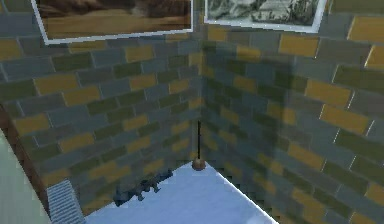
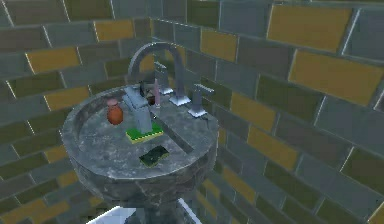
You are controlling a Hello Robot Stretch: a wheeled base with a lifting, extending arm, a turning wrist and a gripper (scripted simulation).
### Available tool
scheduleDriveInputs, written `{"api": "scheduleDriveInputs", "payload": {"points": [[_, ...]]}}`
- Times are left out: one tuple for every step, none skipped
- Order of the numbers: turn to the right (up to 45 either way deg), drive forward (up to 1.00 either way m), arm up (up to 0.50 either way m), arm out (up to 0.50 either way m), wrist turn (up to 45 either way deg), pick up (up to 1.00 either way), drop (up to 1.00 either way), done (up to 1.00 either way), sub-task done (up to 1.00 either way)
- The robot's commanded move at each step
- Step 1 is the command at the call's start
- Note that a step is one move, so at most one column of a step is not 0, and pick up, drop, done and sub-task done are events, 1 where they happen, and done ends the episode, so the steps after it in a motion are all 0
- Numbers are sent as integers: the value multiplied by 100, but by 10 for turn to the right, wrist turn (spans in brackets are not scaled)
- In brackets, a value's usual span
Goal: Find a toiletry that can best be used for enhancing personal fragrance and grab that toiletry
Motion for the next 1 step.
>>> {"api": "scheduleDriveInputs", "payload": {"points": [[-30, 0, 0, 0, 0, 0, 0, 0, 0]]}}
